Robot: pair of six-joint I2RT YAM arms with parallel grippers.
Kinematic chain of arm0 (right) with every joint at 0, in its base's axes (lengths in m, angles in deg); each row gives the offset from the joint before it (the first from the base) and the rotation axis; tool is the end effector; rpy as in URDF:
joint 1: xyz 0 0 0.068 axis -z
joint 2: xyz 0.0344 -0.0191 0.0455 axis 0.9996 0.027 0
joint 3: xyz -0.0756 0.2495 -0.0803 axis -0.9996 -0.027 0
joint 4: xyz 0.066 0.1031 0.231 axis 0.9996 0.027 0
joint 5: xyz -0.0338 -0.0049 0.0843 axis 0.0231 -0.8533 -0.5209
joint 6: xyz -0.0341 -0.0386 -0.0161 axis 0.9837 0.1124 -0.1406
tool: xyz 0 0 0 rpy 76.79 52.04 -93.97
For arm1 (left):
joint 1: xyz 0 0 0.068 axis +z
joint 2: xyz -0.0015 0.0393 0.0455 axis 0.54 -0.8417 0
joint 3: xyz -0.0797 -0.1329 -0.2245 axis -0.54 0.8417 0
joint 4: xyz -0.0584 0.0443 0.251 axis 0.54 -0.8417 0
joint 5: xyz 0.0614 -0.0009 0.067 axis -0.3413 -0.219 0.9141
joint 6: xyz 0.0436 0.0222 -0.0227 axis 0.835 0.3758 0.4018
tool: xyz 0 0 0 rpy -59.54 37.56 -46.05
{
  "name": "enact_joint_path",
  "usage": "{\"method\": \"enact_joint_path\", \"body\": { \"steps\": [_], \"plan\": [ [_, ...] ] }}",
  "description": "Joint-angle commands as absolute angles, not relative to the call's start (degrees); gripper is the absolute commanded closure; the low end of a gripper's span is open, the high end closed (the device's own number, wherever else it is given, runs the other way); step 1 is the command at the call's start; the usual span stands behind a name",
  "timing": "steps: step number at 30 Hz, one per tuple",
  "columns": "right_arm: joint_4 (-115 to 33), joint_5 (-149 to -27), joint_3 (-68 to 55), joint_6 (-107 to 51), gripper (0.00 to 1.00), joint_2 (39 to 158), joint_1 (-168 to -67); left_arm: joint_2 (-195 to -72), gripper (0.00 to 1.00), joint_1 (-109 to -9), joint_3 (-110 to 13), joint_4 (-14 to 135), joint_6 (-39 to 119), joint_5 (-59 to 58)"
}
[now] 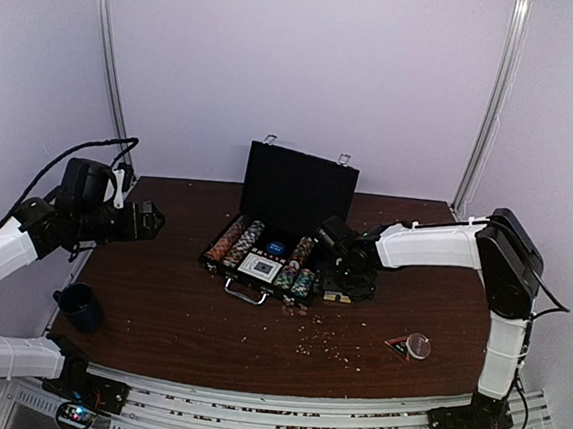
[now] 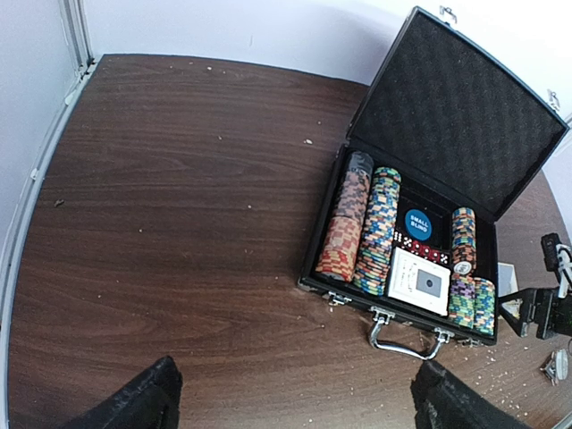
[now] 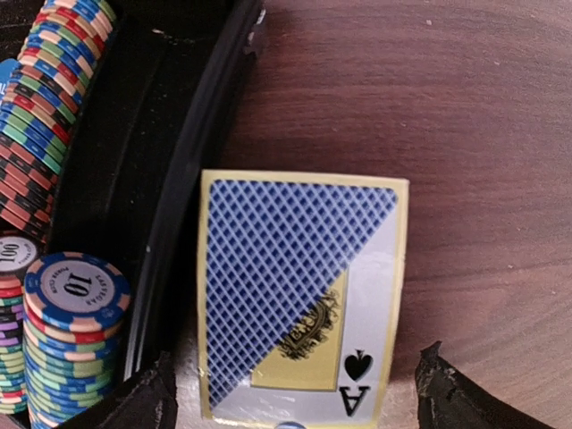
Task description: Pack up texas hold em set
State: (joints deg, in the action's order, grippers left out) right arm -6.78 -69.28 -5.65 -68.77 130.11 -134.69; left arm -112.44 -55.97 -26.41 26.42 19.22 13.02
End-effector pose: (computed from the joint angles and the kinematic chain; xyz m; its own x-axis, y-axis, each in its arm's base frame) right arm 0.2755 0.2774 0.1601 -0.9289 0.0795 -0.3618 0.0362 0.9915 0.1251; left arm 0.1877 -0.0773 0.3062 -0.6265 -0.3122 -0.7141 -0.0134 0.9204 -0.3907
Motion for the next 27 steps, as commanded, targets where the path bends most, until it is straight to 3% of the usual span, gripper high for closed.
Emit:
{"method": "enact_joint_path", "body": {
  "steps": [1, 10, 19, 27],
  "plan": [
    [-6.3, -69.1, -2.4, -67.0, 0.11, 132.9, -134.4, -112.6, 0.07, -55.6, -27.1, 27.4, 19.6, 12.6],
    [-5.9, -68.1, -3.9, -67.6, 0.19, 133.8, -134.0, -112.6, 0.07, -55.6, -27.0, 27.5, 19.9, 13.0],
    [-7.0, -68.5, -7.1, -65.9, 0.37, 132.0, -133.2, -113.5, 0.07, -55.6, -27.5, 27.6, 20.3, 12.8],
    [-5.5, -67.2, -12.0, -59.4, 0.45, 122.5, -133.1, -116.7, 0.07, -55.6, -29.8, 30.2, 21.2, 7.4]
  ]
}}
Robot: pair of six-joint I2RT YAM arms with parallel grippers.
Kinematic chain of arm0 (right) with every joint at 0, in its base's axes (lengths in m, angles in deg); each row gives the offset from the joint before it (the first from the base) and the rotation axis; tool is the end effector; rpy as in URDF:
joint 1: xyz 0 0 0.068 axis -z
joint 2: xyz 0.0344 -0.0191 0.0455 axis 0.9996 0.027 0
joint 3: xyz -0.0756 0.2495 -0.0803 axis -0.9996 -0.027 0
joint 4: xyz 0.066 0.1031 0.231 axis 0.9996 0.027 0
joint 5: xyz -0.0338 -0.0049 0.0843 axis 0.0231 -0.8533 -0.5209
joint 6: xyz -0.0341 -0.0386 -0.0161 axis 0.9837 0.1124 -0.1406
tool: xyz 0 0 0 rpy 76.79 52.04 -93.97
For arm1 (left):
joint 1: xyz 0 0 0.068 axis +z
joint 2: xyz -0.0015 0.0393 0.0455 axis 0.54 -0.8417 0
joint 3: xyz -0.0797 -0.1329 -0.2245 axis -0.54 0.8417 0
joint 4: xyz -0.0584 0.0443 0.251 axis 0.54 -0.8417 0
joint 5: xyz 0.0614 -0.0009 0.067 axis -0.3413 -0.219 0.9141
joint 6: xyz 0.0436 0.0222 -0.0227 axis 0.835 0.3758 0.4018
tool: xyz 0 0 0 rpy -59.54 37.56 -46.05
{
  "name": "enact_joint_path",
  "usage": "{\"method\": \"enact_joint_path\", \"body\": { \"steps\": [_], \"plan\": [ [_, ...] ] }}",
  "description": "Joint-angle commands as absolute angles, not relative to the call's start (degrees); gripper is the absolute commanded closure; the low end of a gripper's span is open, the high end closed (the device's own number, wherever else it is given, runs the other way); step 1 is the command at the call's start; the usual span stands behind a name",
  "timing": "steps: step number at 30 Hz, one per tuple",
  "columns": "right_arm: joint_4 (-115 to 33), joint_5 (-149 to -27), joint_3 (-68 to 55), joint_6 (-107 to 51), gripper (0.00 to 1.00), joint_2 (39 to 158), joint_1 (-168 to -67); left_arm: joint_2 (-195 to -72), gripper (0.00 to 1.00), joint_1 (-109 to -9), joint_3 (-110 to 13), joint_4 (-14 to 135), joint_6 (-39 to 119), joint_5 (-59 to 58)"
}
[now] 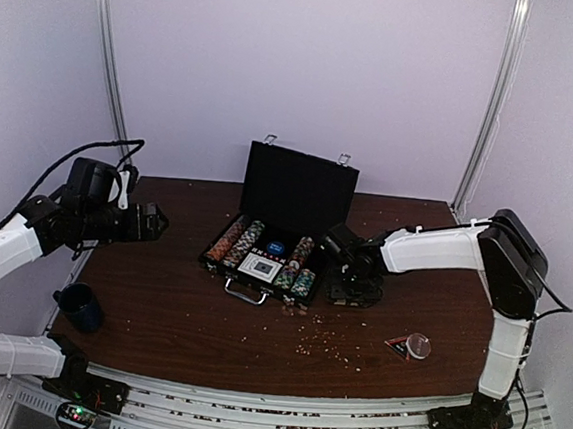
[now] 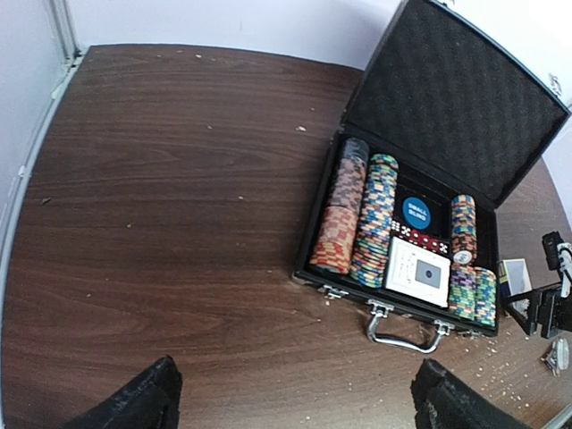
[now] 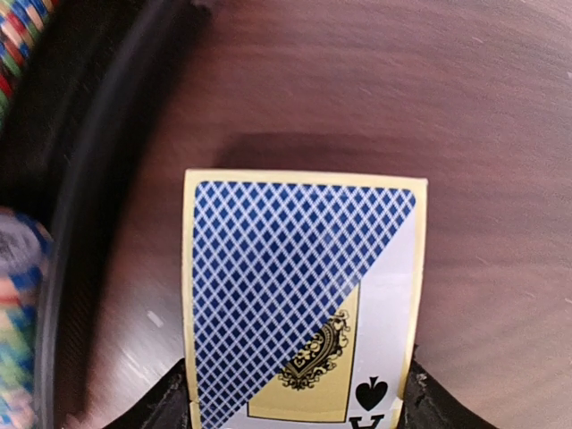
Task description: Pack up texas hold em set
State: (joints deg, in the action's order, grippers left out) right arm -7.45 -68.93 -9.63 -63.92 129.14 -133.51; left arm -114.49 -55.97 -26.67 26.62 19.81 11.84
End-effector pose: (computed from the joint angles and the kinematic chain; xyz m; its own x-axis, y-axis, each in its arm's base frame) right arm 0.2716 0.2619 0.1482 -0.9374 0.0045 -0.3483 -0.0182 0.9979 0.0616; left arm 0.1941 -0.0808 0.3013 -0.6530 -0.2923 -0.6986 -0.0033 0.9236 -0.3834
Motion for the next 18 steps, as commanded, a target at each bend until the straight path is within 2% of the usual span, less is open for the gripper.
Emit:
{"method": "enact_joint_path", "body": {
  "steps": [1, 5, 12, 18],
  "plan": [
    [-5.7, -67.6, -12.6, -58.3, 0.46, 120.9, -133.2, -117.5, 0.07, -55.6, -30.5, 30.5, 21.2, 5.8],
    [-5.8, -69.6, -13.5, -51.7, 0.48, 114.9, -134.3, -122.4, 0.08, -55.6, -33.3, 32.4, 20.3, -3.5],
    [-8.2, -77.2, -8.7, -41.9, 0.49, 109.6, -142.4, -131.7, 0.14, -56.7, -37.0, 40.6, 15.3, -33.0],
    [-6.5, -77.5, -0.1, -38.9, 0.49, 114.3, -150.0, -137.4, 0.14, -59.5, -40.4, 43.2, 13.5, -41.8]
  ]
}}
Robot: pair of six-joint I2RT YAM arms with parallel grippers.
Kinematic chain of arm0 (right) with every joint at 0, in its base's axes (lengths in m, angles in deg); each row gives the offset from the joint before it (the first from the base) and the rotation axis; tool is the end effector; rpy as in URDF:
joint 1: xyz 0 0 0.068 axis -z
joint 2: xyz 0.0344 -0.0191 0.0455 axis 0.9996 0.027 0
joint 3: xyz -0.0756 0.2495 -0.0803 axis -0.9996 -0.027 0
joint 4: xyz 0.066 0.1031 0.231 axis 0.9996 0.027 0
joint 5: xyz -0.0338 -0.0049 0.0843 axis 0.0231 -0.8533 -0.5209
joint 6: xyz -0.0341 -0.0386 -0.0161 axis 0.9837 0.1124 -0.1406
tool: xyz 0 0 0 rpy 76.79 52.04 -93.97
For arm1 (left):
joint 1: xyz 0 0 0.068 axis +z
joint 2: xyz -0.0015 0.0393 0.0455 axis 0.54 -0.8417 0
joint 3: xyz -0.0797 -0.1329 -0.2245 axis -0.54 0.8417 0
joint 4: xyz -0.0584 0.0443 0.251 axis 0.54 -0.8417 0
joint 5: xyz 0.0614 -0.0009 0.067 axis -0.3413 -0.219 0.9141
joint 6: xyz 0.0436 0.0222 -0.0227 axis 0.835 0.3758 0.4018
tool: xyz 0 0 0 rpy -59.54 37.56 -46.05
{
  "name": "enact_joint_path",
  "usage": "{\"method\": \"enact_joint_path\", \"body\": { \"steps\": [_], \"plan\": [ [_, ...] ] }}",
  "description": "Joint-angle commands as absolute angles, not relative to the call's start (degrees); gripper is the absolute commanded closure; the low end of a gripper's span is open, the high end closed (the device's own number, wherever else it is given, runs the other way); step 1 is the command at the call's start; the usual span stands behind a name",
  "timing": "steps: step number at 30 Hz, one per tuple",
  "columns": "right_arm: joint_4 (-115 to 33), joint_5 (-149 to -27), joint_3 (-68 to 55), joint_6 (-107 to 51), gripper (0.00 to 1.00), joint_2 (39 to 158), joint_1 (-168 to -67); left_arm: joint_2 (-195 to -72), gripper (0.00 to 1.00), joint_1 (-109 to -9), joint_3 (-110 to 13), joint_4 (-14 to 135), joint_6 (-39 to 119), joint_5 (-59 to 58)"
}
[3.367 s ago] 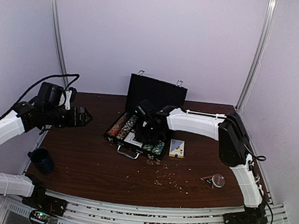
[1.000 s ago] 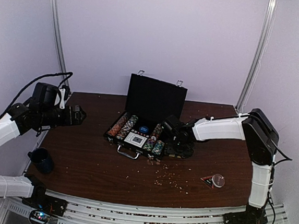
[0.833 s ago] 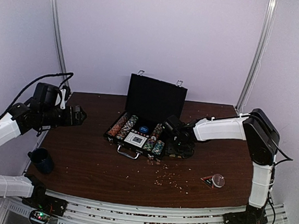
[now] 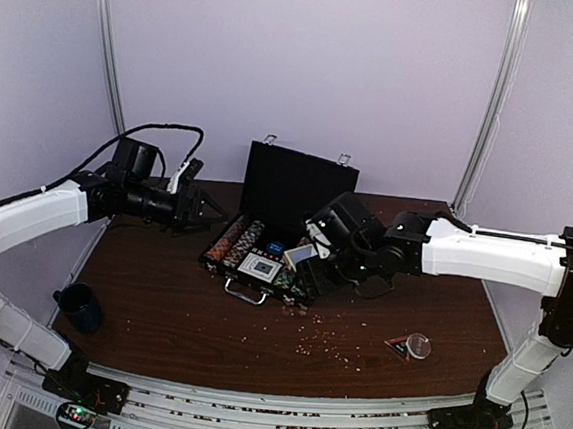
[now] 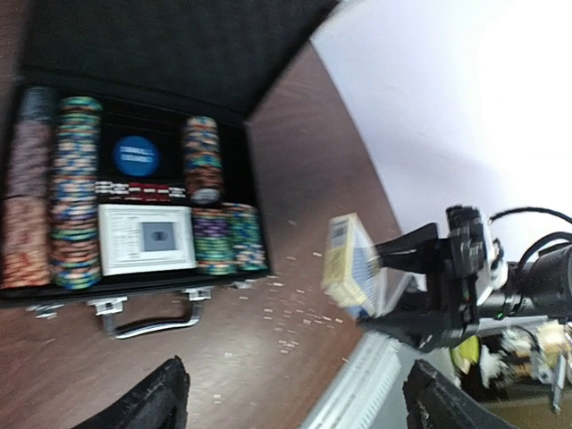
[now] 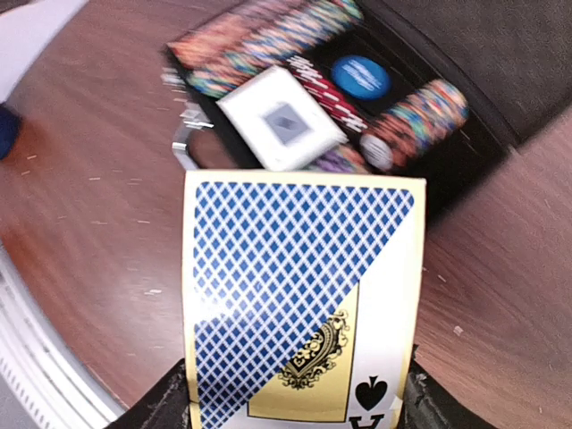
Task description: Pack up texas hold em set
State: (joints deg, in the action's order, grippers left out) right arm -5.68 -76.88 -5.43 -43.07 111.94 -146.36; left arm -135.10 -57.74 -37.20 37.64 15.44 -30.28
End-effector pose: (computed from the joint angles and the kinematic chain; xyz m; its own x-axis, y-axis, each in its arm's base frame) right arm 0.1917 0.3012 0.2729 -0.7033 -0.4168 -0.5759 -0.6056 0.7756 0.1783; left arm 0.2571 -0.1445 0.3006 -0.8959 -0.0953 -0.4339 0.3143 0.5545 -0.7706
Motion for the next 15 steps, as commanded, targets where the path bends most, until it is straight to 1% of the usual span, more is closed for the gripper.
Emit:
{"method": "enact_joint_path", "body": {
  "steps": [1, 7, 9, 10, 13, 15],
  "plan": [
    [-6.2, -77.1, 1.1, -38.6, 0.49, 115.1, -150.9, -138.5, 0.14, -59.8, -40.4, 43.2, 13.5, -42.9],
    [-6.4, -76.3, 5.6, -37.0, 0.49, 118.1, -153.8, -142.1, 0.16, -61.8, -38.7, 43.2, 13.2, -48.8],
    [-6.5, -76.2, 6.6, -36.7, 0.49, 118.5, -154.3, -143.1, 0.18, -63.0, -38.6, 43.1, 13.3, -49.8],
    [-6.6, -76.2, 7.0, -36.6, 0.49, 118.7, -154.4, -143.5, 0.20, -63.5, -38.5, 43.1, 13.4, -50.0],
    [-6.7, -76.0, 7.3, -36.4, 0.49, 118.7, -154.6, -144.9, 0.32, -64.7, -38.7, 43.1, 13.3, -50.4],
    [-6.8, -76.1, 7.1, -36.4, 0.49, 118.5, -154.8, -145.7, 0.36, -64.9, -38.6, 43.1, 13.3, -49.9]
  ]
}}
